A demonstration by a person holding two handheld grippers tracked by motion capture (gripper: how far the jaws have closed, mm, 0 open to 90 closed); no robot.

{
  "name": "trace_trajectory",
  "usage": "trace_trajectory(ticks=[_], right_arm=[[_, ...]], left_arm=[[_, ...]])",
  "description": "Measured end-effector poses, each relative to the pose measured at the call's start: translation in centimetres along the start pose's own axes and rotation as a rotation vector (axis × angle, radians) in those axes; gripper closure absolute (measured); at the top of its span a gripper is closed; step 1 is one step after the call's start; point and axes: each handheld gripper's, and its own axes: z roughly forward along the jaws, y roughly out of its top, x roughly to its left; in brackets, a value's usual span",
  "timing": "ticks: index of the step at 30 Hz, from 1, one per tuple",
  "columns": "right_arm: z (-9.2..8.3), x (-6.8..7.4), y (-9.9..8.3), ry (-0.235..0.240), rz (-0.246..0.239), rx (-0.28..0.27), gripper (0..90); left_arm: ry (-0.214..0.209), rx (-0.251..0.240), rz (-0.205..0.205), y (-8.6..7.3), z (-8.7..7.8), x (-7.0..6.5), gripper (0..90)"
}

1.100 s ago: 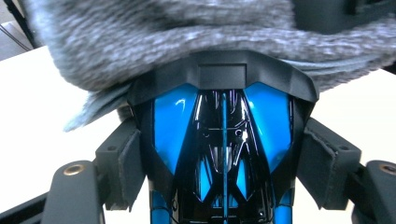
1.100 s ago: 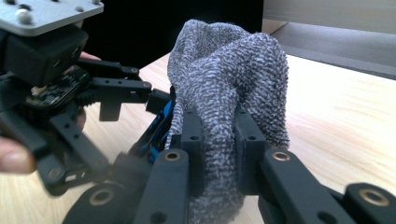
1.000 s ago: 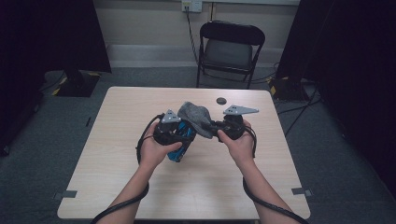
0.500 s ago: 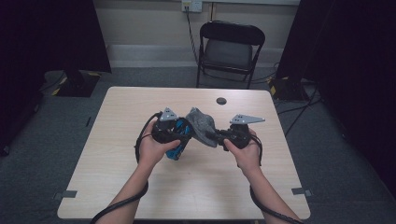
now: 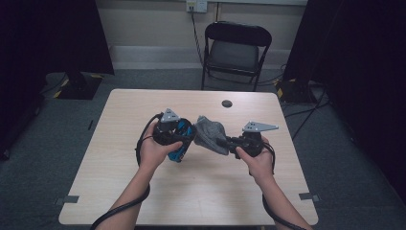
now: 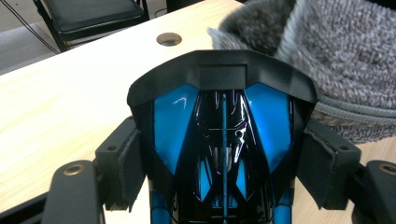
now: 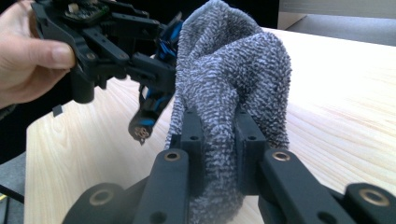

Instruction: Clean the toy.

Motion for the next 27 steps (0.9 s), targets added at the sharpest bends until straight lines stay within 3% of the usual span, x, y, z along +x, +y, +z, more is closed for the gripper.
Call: trace_trajectory(ticks=[4, 8, 16, 20, 27], right_arm=[[-0.4, -0.3, -0.4, -0.019, -0.008, 0.026, 77.6], [-0.9, -1.2, -0.9, -0.057, 0.020, 0.038, 77.6], [-1.2, -2.4, -0.3, -0.174, 0.066, -0.013, 77.5], [0.0, -1.4, 0.8, -0.154, 0.059, -0.031, 77.6], [2.1, 1.0, 1.5, -0.054, 0.021, -0.029, 77.6]], left_arm=[[0.003, -0.005, -0.002, 0.1, -0.4, 0.2, 25.6], [0.004, -0.012, 0.003, 0.3, -0.7, 0.2, 25.6], [-0.024, -0.025, 0.025, 1.0, -0.6, -0.8, 25.6], [-0.034, -0.028, 0.034, 1.4, -0.3, -1.4, 25.5], [-0.031, -0.021, 0.029, 1.5, 0.2, -1.5, 25.5]])
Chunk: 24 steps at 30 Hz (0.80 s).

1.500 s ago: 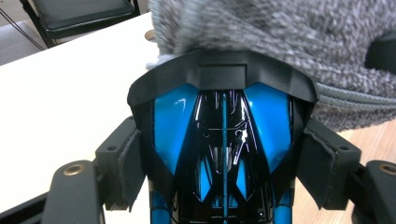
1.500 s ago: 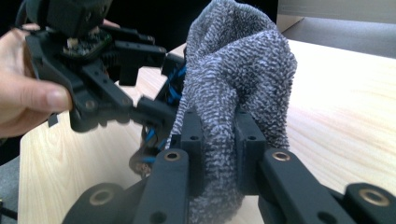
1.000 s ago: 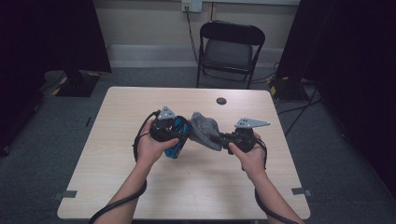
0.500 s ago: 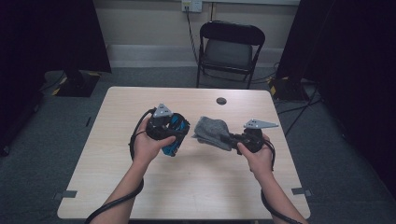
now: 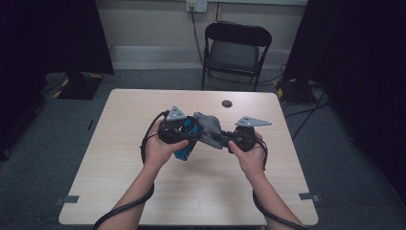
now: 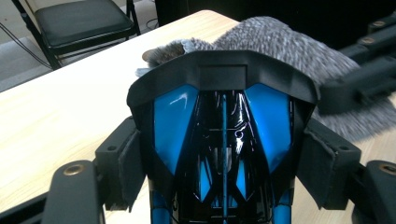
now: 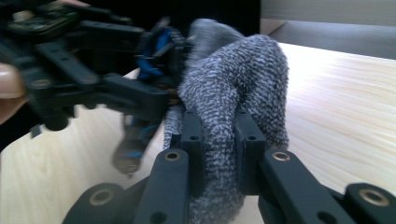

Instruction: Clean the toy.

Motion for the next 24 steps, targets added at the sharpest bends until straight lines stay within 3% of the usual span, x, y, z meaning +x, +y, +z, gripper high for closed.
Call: trace_trajectory(ticks=[4, 7, 24], right_arm=[[0.5, 0.5, -0.3, 0.024, -0.020, 0.013, 77.7], [0.9, 0.6, -0.7, 0.038, -0.003, 0.020, 77.7], [3.1, 1.6, -2.6, 0.070, -0.032, 0.103, 77.7]], left_arm=[[0.003, 0.008, 0.000, -0.3, -0.2, 0.3, 25.5], [0.005, 0.008, -0.005, -0.5, -0.3, 0.4, 25.5], [0.007, 0.004, -0.007, 0.0, -0.1, 0.4, 25.5]])
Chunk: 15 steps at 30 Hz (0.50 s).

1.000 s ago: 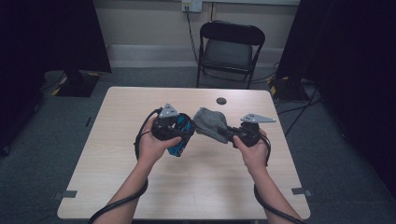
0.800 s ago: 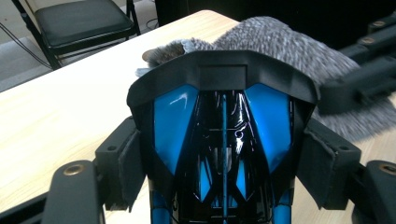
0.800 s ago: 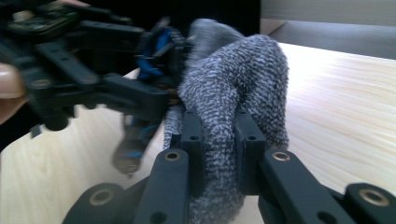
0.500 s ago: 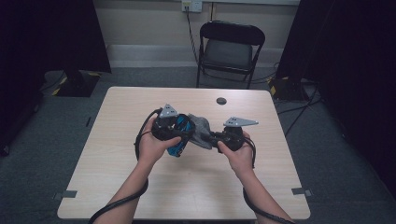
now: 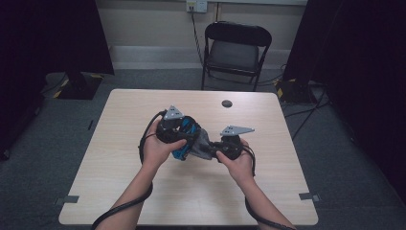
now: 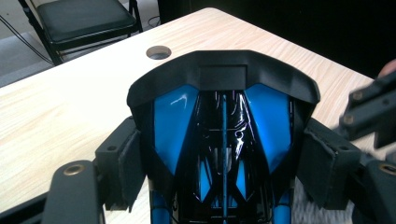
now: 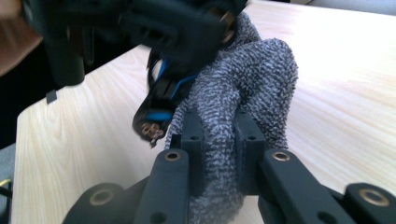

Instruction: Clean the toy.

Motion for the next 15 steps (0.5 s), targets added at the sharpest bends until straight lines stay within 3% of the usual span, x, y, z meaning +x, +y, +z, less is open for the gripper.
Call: trace_trajectory(ticks=[15], right_arm=[[1.5, 1.0, -1.6, 0.030, -0.027, 0.058, 77.7]], left_arm=[[0.000, -0.017, -0.008, 1.0, 0.0, 0.0, 25.5]])
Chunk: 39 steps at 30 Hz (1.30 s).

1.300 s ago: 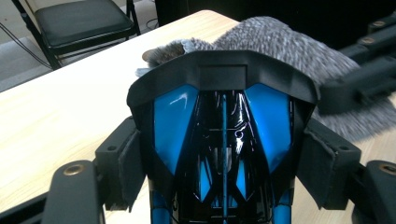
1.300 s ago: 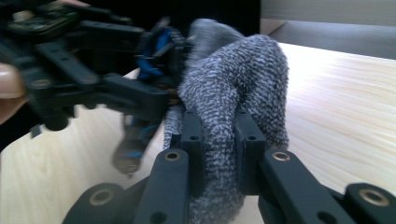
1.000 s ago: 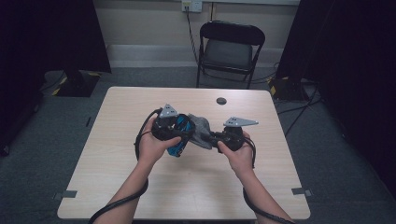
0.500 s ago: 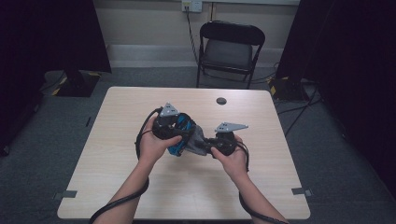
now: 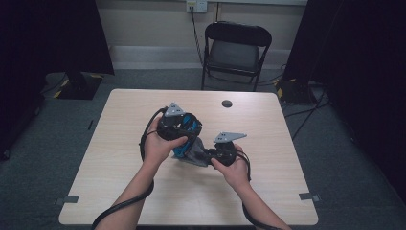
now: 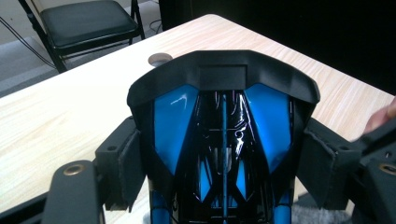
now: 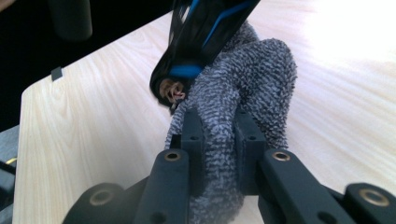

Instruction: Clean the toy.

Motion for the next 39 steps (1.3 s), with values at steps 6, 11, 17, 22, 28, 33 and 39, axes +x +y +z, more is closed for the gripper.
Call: trace_trajectory(ticks=[6, 11, 17, 22, 28, 33, 39], right_arm=[[0.4, 0.1, -0.4, 0.013, -0.013, 0.025, 77.6], [0.0, -0.6, -0.6, -0.011, -0.011, 0.046, 77.6], [-1.6, -2.3, -0.1, -0.095, 0.026, 0.018, 77.5], [-3.6, -3.7, 0.9, -0.155, 0.066, -0.050, 77.5], [-5.5, -4.6, 2.2, -0.180, 0.091, -0.125, 77.4], [-6.2, -4.5, 3.2, -0.194, 0.074, -0.148, 77.5], [-6.8, -4.3, 4.2, -0.206, 0.076, -0.178, 77.5]], left_arm=[[-0.003, -0.019, -0.003, 0.4, -0.2, 0.0, 25.5], [-0.002, -0.028, 0.002, 0.8, -0.7, -0.1, 25.5], [-0.007, -0.030, 0.009, 0.8, -1.2, -0.1, 25.5], [-0.009, -0.022, 0.008, 0.4, -1.1, -0.1, 25.5], [-0.019, -0.009, 0.002, -0.3, -0.7, -0.3, 25.5], [-0.024, 0.004, 0.002, -1.0, -0.4, -0.5, 25.5], [-0.037, 0.014, 0.005, -1.6, 0.0, -0.9, 25.5]])
